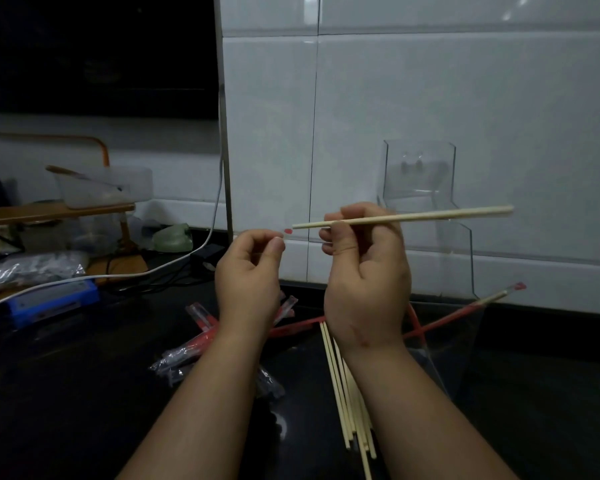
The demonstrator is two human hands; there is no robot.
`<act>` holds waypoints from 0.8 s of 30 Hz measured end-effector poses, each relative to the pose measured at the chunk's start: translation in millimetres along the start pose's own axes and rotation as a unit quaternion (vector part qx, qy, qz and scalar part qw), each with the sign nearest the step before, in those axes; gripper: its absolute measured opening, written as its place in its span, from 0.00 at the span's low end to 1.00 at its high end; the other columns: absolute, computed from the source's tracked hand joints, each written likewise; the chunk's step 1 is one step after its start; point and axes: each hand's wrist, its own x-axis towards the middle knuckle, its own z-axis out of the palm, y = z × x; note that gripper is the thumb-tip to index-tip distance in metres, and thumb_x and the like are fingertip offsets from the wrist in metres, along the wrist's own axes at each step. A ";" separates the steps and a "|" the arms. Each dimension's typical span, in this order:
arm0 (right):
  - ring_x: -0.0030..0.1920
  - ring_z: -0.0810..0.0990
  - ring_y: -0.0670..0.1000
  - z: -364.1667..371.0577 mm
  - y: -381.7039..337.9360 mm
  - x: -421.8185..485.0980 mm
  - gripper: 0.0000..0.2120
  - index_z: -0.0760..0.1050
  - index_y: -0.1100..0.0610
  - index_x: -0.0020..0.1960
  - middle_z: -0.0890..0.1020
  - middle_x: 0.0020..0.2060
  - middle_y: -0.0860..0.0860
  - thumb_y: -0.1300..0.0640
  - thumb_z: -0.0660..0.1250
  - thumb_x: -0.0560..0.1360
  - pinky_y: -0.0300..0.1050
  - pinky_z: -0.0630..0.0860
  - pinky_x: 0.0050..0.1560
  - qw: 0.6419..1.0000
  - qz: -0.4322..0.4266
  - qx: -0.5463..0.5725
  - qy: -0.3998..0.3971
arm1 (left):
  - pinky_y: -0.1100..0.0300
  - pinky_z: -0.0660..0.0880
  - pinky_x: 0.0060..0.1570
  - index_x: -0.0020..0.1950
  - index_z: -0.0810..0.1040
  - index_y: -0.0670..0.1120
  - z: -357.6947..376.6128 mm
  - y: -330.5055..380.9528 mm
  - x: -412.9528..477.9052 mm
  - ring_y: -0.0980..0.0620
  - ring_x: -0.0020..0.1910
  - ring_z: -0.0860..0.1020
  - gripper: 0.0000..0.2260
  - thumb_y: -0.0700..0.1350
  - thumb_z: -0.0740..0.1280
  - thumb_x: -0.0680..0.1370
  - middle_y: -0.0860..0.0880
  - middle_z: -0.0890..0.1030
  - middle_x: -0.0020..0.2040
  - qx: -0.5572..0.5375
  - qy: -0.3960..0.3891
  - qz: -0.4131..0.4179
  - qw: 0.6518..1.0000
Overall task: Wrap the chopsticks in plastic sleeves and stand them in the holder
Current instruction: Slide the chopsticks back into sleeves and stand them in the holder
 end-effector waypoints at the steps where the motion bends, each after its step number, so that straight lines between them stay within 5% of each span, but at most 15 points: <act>1: 0.47 0.83 0.48 -0.5 -1.6 0.0 0.09 0.71 0.42 0.51 0.81 0.45 0.45 0.57 0.61 0.81 0.44 0.81 0.48 1.000 0.001 0.010 0.006 | 0.64 0.77 0.42 0.45 0.80 0.53 0.3 -0.1 -0.4 0.59 0.42 0.79 0.08 0.41 0.67 0.80 0.52 0.82 0.43 -0.002 -0.006 0.004 1.000; 24: 0.44 0.83 0.45 -3.6 -4.4 2.1 0.08 0.68 0.43 0.52 0.81 0.45 0.49 0.58 0.60 0.82 0.36 0.79 0.44 1.000 0.013 -0.011 0.005 | 0.63 0.78 0.47 0.46 0.80 0.49 0.0 5.4 -4.4 0.59 0.44 0.80 0.08 0.38 0.65 0.80 0.54 0.82 0.42 -0.030 -0.068 0.049 0.996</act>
